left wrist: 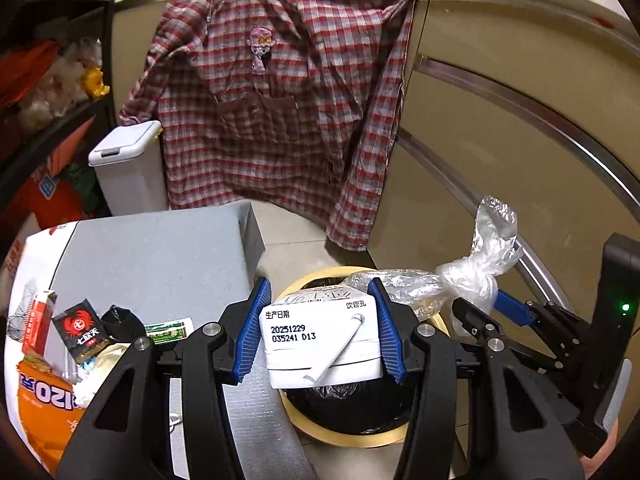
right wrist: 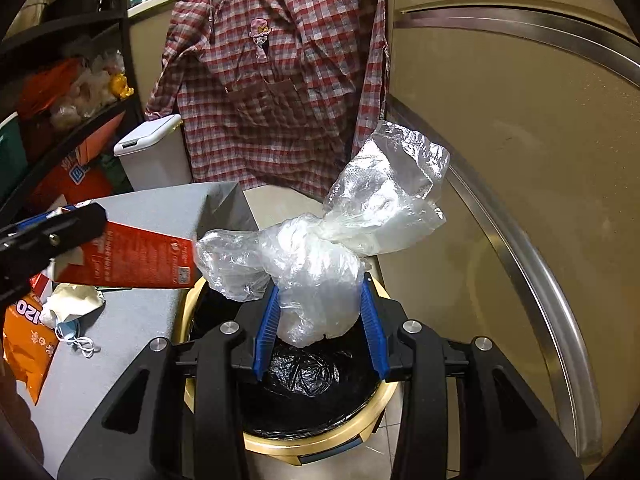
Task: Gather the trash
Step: 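Carry the carton and clear bag with both grippers over the black-lined bucket, then open both grippers to drop the carton and clear bag into the bucket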
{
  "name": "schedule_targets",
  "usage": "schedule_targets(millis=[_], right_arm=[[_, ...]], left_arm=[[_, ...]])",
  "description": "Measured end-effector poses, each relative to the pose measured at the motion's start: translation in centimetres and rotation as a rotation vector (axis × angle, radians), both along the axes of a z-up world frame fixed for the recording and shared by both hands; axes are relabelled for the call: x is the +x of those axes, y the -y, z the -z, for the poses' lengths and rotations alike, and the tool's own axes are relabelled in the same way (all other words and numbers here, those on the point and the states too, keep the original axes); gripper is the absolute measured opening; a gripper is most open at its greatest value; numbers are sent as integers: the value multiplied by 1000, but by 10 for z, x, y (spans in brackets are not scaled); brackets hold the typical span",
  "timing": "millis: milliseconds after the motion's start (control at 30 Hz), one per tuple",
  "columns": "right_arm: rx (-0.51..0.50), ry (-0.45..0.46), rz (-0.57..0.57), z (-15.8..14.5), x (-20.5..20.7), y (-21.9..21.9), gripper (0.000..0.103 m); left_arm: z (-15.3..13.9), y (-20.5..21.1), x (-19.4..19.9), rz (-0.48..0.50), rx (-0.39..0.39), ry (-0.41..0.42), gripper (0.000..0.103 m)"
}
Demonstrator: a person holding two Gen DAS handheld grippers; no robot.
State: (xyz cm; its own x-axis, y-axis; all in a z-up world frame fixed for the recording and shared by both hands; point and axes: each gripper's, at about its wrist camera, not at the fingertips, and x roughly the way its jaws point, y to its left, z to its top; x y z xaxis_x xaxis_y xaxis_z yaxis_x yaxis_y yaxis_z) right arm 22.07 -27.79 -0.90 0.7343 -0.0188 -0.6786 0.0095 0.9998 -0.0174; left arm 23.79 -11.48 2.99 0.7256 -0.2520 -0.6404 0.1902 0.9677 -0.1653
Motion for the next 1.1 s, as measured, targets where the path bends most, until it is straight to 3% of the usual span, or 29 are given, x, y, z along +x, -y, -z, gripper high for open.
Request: schedule_targets(millis=[500,767,1100], right_arm=[[-13,2,11,2,3,1,42],[-6,19,20,0,3,6,52],[11,78,14,-8,-5,4,53]], left_arm=[[6,15,14,12,32,-14,50],[3,16,15,-1,37,-9,56],[-12,-4,-11,-20,33,48,56]])
